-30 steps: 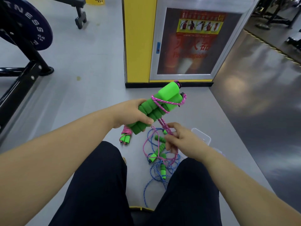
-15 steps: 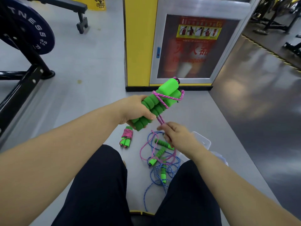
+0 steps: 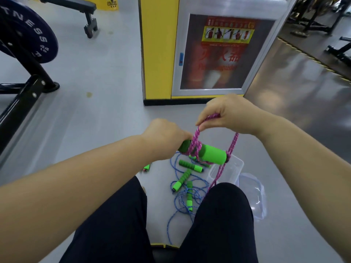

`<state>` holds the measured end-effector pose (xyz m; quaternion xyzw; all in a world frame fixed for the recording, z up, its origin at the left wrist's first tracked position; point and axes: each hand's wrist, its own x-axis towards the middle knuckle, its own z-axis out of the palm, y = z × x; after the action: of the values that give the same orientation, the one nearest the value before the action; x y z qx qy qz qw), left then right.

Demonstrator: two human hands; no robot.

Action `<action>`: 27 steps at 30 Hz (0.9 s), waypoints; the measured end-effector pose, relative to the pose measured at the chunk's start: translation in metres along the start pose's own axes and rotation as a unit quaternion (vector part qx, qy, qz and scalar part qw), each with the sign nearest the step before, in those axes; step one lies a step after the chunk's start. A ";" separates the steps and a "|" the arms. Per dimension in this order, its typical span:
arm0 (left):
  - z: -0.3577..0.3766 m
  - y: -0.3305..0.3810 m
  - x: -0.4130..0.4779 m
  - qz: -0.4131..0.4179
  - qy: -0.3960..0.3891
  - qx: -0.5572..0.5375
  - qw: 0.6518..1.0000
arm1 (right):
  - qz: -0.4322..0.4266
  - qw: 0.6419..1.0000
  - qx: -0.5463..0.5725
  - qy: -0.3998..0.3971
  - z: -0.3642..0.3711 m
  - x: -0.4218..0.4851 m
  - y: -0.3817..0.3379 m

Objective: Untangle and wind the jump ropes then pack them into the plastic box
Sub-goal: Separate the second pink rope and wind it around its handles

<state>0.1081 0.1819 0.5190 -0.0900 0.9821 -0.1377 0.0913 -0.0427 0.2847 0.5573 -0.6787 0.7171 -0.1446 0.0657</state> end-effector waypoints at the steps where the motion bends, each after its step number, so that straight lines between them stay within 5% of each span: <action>1: -0.003 0.000 -0.001 0.014 0.003 -0.005 1.000 | 0.007 1.000 0.021 -0.017 0.000 0.001 0.005; 8: -0.009 -0.008 -0.007 0.036 0.023 -0.202 0.978 | 0.166 0.931 0.301 -0.127 0.034 -0.013 0.025; 10: -0.006 -0.008 -0.010 0.041 0.015 -0.275 0.960 | 0.181 0.914 0.347 -0.106 0.053 -0.017 0.032; 12: -0.004 -0.009 -0.011 0.042 0.013 -0.343 0.938 | 0.241 0.857 0.454 -0.031 0.075 -0.028 0.032; 15: -0.001 -0.014 -0.011 0.009 0.005 -0.475 0.880 | 0.242 0.827 0.505 -0.057 0.102 -0.037 0.015; 18: 0.004 -0.021 -0.009 -0.051 0.005 -0.615 0.787 | 0.276 0.798 0.536 -0.021 0.116 -0.039 -0.004; 21: 0.011 -0.030 -0.002 -0.108 0.006 -0.667 0.737 | 0.266 0.822 0.502 0.038 0.124 -0.045 -0.011; 24: 0.020 -0.033 0.004 -0.154 0.004 -0.663 0.733 | 0.225 0.930 0.289 -0.004 0.118 -0.047 -0.018; 27: 0.027 -0.030 0.007 -0.171 0.002 -0.620 0.766 | 0.241 0.913 0.322 -0.067 0.103 -0.043 -0.022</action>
<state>0.1117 0.1451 0.5012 -0.2927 0.8226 0.4874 -0.0116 0.0113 0.3146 0.4617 -0.4348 0.7674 -0.3022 0.3615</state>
